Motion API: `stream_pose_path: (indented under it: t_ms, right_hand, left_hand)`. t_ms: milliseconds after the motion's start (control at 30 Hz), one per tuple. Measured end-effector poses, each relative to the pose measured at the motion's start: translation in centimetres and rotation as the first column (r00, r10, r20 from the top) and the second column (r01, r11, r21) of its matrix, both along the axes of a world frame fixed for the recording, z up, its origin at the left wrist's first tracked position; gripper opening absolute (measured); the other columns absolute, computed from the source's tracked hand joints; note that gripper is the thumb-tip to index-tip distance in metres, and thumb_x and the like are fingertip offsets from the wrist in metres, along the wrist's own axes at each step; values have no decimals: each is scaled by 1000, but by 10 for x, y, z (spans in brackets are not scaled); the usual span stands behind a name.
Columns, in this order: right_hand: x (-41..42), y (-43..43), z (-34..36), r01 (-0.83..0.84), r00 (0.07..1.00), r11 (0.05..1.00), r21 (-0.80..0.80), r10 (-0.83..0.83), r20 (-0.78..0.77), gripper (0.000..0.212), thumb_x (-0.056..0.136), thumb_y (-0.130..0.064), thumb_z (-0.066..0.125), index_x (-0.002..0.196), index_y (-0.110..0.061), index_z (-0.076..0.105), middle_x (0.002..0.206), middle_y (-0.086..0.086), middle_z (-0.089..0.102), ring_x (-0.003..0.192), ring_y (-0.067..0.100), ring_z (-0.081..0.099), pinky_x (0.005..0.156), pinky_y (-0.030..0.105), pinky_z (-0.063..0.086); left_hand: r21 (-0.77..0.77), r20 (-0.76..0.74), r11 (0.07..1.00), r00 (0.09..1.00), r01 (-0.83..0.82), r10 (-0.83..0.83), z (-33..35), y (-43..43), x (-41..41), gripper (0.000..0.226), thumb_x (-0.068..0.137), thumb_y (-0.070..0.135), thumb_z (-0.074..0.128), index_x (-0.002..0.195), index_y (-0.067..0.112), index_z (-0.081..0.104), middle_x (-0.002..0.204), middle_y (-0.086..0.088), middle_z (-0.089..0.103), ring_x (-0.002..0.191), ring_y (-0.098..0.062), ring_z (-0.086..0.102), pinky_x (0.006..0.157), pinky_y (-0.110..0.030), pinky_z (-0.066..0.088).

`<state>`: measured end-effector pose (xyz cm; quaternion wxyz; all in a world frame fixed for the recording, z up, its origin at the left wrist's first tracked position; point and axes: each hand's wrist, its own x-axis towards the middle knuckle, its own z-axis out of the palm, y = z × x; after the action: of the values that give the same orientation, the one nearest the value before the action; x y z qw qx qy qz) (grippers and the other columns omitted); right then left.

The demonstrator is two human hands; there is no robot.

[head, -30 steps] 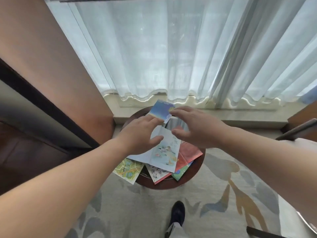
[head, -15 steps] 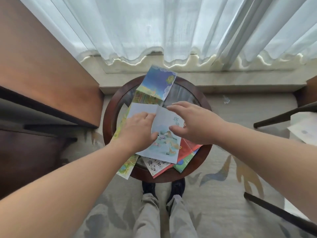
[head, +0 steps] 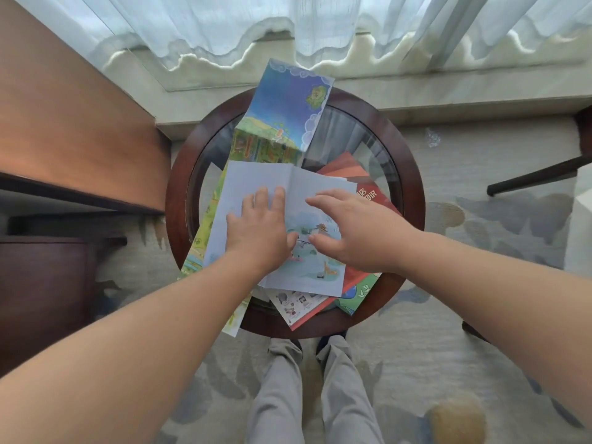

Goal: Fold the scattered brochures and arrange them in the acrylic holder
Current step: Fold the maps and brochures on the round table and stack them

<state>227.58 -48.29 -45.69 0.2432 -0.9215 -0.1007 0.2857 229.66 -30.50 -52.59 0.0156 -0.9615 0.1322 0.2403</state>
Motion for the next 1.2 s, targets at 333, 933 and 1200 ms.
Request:
stream_pose_path:
  t_ms: [333, 933, 1200]
  right_hand:
    - [-6, -2, -13, 23, 999, 999, 22, -22, -33, 64, 94, -49, 51, 150, -22, 35, 153, -5, 37, 139, 12, 34, 109, 24, 28]
    - [-10, 5, 12, 138, 989, 986, 89, -133, -59, 63, 94, -50, 50, 150, -26, 32, 154, -6, 36, 137, 12, 37, 109, 31, 32]
    - [-3, 13, 35, 495, 867, 848, 190, -467, -174, 78, 91, -51, 58, 154, -20, 22, 150, 2, 45, 128, 15, 51, 101, 36, 45]
  left_hand:
    - [-19, -149, 974, 964, -224, 219, -24, 5, -4, 79, 97, 56, 38, 154, 17, 1, 156, -19, 19, 133, -40, 29, 97, -51, 40]
    - [-334, 214, 897, 903, -290, 372, 65, 36, -7, 16, 101, 21, 39, 88, 15, 33, 75, -18, 57, 67, -40, 51, 59, -39, 31]
    - [-789, -229, 366, 789, -493, 570, 116, 43, -13, 18, 100, 17, 44, 97, 28, 58, 93, 1, 67, 88, -29, 66, 70, -50, 59]
